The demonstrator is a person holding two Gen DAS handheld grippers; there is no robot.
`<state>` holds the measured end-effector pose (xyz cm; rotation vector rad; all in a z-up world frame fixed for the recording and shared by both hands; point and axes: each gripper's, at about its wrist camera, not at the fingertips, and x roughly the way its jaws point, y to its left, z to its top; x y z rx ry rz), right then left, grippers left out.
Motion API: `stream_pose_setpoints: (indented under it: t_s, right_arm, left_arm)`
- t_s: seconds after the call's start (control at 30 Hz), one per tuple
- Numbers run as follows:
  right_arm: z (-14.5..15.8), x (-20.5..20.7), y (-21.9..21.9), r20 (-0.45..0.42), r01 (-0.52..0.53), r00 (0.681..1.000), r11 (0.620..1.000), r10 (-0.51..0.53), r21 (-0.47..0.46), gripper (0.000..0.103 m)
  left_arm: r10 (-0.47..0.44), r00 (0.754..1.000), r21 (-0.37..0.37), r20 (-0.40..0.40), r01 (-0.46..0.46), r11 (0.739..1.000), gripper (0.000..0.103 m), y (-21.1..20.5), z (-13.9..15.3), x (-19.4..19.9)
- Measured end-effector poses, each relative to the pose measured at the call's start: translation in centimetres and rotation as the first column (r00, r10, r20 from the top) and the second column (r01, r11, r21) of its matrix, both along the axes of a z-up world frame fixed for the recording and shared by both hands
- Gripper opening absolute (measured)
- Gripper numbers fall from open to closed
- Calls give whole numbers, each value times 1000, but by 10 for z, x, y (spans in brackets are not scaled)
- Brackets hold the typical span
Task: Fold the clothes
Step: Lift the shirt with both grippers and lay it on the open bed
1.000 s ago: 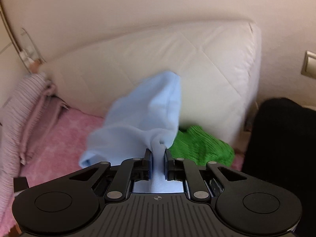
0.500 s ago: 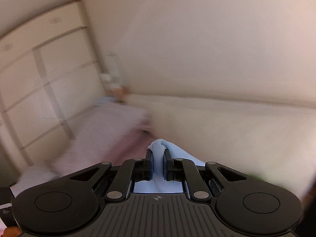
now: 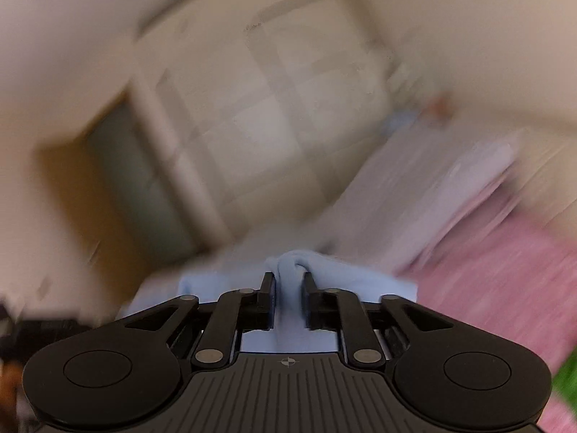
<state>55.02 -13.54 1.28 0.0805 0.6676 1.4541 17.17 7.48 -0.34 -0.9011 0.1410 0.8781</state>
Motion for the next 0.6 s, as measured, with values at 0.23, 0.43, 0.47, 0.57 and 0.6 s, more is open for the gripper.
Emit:
stream_pose_setpoints:
  t_s: [0.23, 0.43, 0.47, 0.57, 0.6]
  right_arm:
    - [-78, -121, 41, -70, -245, 970, 922, 235, -300, 47]
    - [-101, -178, 46, 13, -254, 955, 838, 296, -484, 47]
    - [-106, -183, 45, 27, -252, 951, 826, 307, -503, 47]
    - [-125, -196, 40, 38, -259, 943, 799, 332, -542, 47]
    - [-129, -197, 41, 38, -266, 939, 792, 342, -550, 47]
  left_arm:
    - [42, 950, -282, -311, -134, 950, 20, -45, -82, -73]
    - [7, 866, -287, -500, -173, 942, 20, -93, -101, -105]
    - [9, 866, -287, -500, -175, 942, 20, -101, -97, -111]
    - [33, 870, -279, -492, -194, 941, 20, -119, -90, -120]
    - [41, 865, -272, -500, -202, 941, 20, -122, -91, -120]
